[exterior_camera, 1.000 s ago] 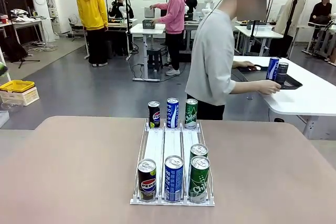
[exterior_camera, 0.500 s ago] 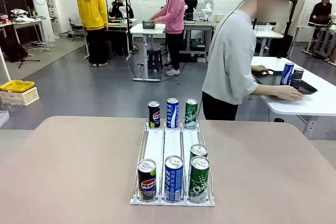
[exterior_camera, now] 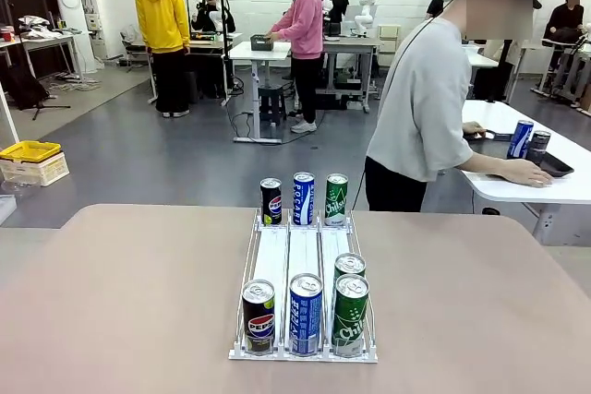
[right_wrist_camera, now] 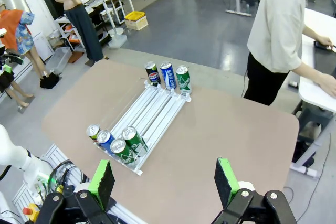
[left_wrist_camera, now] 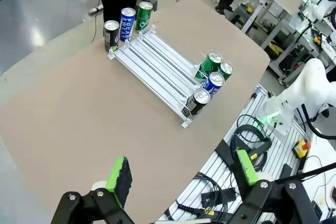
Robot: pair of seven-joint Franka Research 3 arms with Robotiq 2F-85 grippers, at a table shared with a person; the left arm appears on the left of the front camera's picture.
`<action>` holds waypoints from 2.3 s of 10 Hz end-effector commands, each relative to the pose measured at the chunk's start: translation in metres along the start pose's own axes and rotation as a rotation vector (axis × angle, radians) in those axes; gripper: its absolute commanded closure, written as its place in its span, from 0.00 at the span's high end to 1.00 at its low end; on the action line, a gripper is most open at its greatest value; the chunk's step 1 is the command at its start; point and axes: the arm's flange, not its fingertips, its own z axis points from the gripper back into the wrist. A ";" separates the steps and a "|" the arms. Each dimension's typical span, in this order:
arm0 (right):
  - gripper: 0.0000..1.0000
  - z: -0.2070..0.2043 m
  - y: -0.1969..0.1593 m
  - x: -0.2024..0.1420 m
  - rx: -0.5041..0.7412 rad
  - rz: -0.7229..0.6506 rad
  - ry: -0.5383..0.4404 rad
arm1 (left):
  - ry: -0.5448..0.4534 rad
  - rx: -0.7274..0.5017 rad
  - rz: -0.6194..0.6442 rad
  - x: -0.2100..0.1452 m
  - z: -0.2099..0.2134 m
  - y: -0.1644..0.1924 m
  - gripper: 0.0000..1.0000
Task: Retrieve and hand over the desired beverage to the person.
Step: Place the picked can on the Handle tray extended by the person.
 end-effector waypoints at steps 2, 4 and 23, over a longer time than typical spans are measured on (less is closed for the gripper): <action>1.00 -0.003 0.000 0.000 0.015 0.003 0.001 | -0.003 -0.008 0.008 0.000 0.005 0.004 1.00; 1.00 -0.003 0.000 0.000 0.015 0.003 0.001 | -0.003 -0.008 0.008 0.000 0.005 0.004 1.00; 1.00 -0.003 0.000 0.000 0.015 0.003 0.001 | -0.003 -0.008 0.008 0.000 0.005 0.004 1.00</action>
